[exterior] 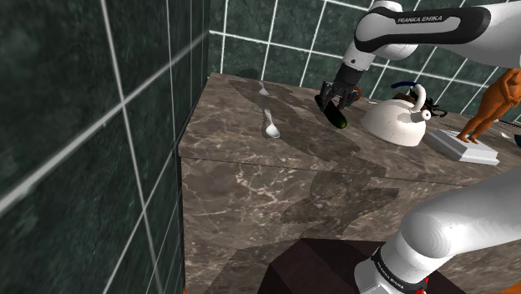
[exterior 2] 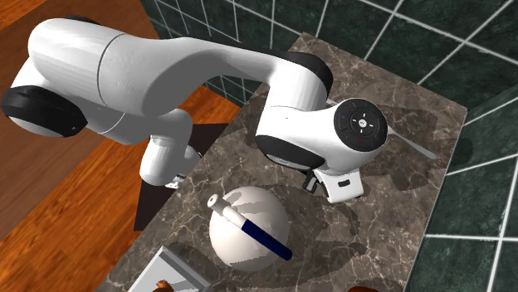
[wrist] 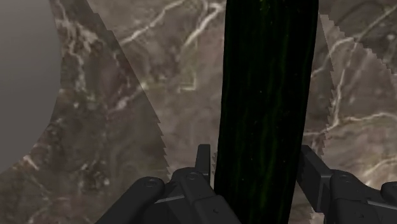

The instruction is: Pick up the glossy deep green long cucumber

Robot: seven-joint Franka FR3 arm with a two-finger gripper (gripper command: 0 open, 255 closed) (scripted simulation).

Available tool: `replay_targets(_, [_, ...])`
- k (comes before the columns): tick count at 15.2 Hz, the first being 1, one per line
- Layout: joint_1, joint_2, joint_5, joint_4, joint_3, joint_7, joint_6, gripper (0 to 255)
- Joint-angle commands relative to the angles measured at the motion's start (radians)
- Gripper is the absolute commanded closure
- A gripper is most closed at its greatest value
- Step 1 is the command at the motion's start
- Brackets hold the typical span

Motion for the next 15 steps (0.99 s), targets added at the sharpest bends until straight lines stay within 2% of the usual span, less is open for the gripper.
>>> replay_targets(1, [0.0, 0.001, 0.0, -0.001, 0.0, 0.0, 0.001, 255])
replay_targets(6, [0.0, 0.001, 0.0, 0.001, 0.0, -0.001, -0.002, 255])
replay_targets(15, [0.0, 0.009, -0.002, 0.129, -0.001, 0.01, -0.122, 255])
